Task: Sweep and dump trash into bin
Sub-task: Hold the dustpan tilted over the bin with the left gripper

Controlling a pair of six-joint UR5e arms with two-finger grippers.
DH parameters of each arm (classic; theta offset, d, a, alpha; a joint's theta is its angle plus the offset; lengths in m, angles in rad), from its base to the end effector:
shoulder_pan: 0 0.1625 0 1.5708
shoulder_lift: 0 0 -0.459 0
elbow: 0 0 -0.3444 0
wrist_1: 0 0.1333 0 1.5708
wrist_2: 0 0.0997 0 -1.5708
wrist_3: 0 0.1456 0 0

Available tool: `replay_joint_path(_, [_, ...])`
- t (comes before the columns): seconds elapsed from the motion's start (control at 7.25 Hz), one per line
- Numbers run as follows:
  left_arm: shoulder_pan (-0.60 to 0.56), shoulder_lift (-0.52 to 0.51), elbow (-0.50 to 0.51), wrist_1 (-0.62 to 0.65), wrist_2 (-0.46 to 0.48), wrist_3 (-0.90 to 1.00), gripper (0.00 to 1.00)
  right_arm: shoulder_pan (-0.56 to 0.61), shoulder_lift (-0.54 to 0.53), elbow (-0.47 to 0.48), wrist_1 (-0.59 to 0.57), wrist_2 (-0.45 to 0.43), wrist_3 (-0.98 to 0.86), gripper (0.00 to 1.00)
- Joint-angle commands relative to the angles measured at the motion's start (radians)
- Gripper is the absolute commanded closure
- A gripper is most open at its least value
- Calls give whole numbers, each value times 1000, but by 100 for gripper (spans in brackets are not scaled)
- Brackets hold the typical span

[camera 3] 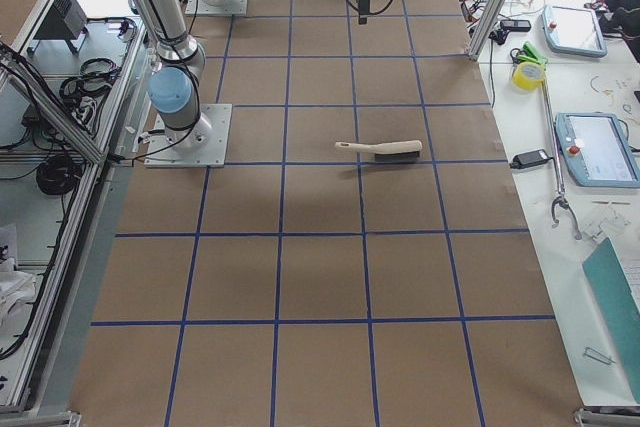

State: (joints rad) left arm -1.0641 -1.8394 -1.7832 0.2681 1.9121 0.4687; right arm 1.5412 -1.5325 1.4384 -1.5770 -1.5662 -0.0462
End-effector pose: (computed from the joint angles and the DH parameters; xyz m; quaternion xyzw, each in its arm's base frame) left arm 0.2086 -0.5502 0.5142 -0.1212 0.7648 -0.4848 0.4067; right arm 0.1199 -0.4780 0.5186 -0.0084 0.9987 -0.0502 0.0004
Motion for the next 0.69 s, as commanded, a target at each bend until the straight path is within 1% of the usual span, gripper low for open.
replay_joint_path(0.0, [-43,44,82,-276,39,-130,100,0,0,-1,0,0,0,0])
replay_joint_path(0.28, [-65,80,85,-482,36,-316,100,-1,2,0,0,0,-1,0])
replay_joint_path(0.41, [-104,100,91,-569,38,-406,100,-1,2,2,0,0,-1,0])
replay_joint_path(0.55, [-156,101,91,-630,83,-482,100,-1,2,5,0,0,-3,0])
